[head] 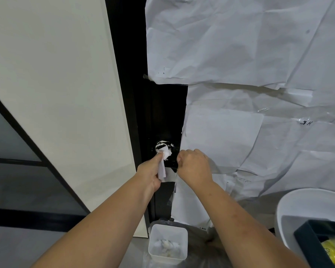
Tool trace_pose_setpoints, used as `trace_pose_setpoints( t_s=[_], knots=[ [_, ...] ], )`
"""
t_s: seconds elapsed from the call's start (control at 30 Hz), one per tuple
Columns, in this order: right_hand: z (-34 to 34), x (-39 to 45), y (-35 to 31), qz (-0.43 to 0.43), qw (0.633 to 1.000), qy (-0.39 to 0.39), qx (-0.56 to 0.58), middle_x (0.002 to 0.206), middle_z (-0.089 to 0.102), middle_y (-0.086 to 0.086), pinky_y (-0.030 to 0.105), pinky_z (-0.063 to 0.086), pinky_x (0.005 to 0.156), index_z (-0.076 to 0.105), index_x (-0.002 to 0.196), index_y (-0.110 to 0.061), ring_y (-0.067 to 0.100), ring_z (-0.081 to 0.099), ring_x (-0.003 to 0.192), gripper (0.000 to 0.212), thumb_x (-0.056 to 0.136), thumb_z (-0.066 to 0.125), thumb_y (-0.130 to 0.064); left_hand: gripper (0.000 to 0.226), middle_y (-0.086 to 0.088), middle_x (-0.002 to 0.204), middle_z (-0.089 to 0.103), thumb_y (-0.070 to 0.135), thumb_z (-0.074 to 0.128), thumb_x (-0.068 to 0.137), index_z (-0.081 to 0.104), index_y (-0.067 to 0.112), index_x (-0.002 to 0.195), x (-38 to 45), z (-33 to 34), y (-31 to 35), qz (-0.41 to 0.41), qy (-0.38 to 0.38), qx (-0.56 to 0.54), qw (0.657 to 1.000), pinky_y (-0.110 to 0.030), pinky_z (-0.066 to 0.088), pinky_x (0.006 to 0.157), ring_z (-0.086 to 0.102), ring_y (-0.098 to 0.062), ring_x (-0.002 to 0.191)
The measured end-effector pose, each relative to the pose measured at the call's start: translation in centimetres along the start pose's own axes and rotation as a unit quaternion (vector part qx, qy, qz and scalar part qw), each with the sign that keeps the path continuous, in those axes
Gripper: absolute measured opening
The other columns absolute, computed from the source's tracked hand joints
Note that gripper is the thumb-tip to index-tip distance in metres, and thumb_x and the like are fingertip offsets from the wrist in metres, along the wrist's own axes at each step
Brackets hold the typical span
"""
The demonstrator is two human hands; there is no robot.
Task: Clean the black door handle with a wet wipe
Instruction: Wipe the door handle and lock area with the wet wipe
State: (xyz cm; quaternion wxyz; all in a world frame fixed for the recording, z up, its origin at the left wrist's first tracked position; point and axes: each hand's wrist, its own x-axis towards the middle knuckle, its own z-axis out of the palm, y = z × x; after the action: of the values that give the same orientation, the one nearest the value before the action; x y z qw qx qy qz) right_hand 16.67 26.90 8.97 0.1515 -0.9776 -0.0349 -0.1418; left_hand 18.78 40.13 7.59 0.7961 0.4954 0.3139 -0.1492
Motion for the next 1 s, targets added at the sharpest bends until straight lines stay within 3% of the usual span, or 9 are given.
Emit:
trace_pose_setpoints(
  t_s=[0.13, 0.23, 0.3, 0.37, 0.5, 0.67, 0.83, 1.0],
  knots=[
    [0.1, 0.0, 0.0, -0.001, 1.000, 0.001, 0.000, 0.076, 0.063, -0.001, 0.030, 0.032, 0.066, 0.062, 0.081, -0.018, 0.017, 0.038, 0.071, 0.016, 0.076, 0.051, -0.007, 0.032, -0.019, 0.109, 0.067, 0.029, 0.076, 0.086, 0.066, 0.006, 0.106, 0.0, 0.4, 0.5, -0.026, 0.004, 0.020, 0.999, -0.056, 0.054, 0.089, 0.066, -0.037, 0.099],
    [0.1, 0.2, 0.1, -0.007, 1.000, -0.002, -0.008, 0.077, 0.062, 0.000, 0.031, 0.032, 0.066, 0.062, 0.083, -0.016, 0.018, 0.039, 0.071, 0.013, 0.078, 0.051, -0.011, 0.016, -0.020, 0.108, 0.066, 0.015, 0.059, 0.098, 0.064, 0.003, 0.107, -0.3, 1.0, 1.0, -0.030, -0.049, -0.036, 0.998, -0.058, 0.047, 0.099, 0.064, -0.034, 0.101],
    [0.1, 0.2, 0.1, -0.010, 1.000, 0.001, -0.014, 0.076, 0.062, 0.001, 0.031, 0.032, 0.065, 0.062, 0.083, -0.015, 0.019, 0.039, 0.070, 0.012, 0.079, 0.050, -0.013, 0.015, -0.018, 0.099, 0.065, 0.014, 0.052, 0.102, 0.062, 0.003, 0.105, -0.3, 1.1, 0.9, -0.039, -0.078, -0.073, 0.993, -0.060, 0.041, 0.105, 0.063, -0.031, 0.094],
    [0.2, 0.2, 0.1, -0.011, 1.000, 0.008, -0.018, 0.075, 0.063, 0.001, 0.031, 0.032, 0.064, 0.062, 0.083, -0.016, 0.019, 0.040, 0.070, 0.013, 0.080, 0.050, -0.012, 0.018, -0.018, 0.103, 0.066, 0.014, 0.052, 0.102, 0.061, 0.003, 0.113, -0.2, 1.0, 0.8, -0.033, -0.081, -0.085, 0.993, -0.060, 0.041, 0.104, 0.063, -0.031, 0.096],
    [0.1, 0.2, 0.1, -0.011, 1.000, 0.002, -0.009, 0.075, 0.062, -0.002, 0.031, 0.033, 0.065, 0.062, 0.082, -0.017, 0.018, 0.040, 0.071, 0.014, 0.076, 0.051, -0.010, 0.025, -0.019, 0.113, 0.067, 0.009, 0.065, 0.093, 0.066, 0.002, 0.117, 0.3, 0.7, 0.5, 0.026, -0.027, -0.041, 0.998, -0.056, 0.049, 0.098, 0.063, -0.035, 0.108],
    [0.5, 0.2, 0.2, -0.007, 1.000, 0.015, 0.000, 0.072, 0.062, -0.001, 0.031, 0.034, 0.064, 0.062, 0.077, -0.017, 0.018, 0.040, 0.069, 0.013, 0.074, 0.053, -0.008, 0.015, -0.011, 0.105, 0.071, 0.008, 0.081, 0.079, 0.073, 0.013, 0.091, 0.6, 0.6, 0.4, 0.083, 0.050, -0.007, 0.995, -0.047, 0.051, 0.099, 0.066, -0.029, 0.104],
    [0.6, 0.2, 0.1, -0.006, 1.000, 0.016, 0.009, 0.069, 0.061, -0.001, 0.032, 0.038, 0.065, 0.062, 0.075, -0.017, 0.020, 0.045, 0.069, 0.014, 0.071, 0.054, -0.006, 0.014, -0.009, 0.101, 0.070, 0.006, 0.076, 0.085, 0.067, 0.016, 0.083, -0.3, 0.7, 0.0, 0.143, 0.071, -0.016, 0.987, -0.043, 0.051, 0.101, 0.066, -0.027, 0.103],
    [0.3, 0.0, 0.3, -0.013, 1.000, 0.004, 0.006, 0.074, 0.062, -0.002, 0.032, 0.038, 0.066, 0.061, 0.079, -0.018, 0.017, 0.040, 0.071, 0.016, 0.076, 0.052, -0.006, 0.013, -0.005, 0.094, 0.067, 0.008, 0.067, 0.092, 0.068, 0.017, 0.083, -0.9, -0.4, -0.2, 0.168, 0.077, 0.003, 0.983, -0.049, 0.052, 0.099, 0.065, -0.031, 0.105]
  ],
)
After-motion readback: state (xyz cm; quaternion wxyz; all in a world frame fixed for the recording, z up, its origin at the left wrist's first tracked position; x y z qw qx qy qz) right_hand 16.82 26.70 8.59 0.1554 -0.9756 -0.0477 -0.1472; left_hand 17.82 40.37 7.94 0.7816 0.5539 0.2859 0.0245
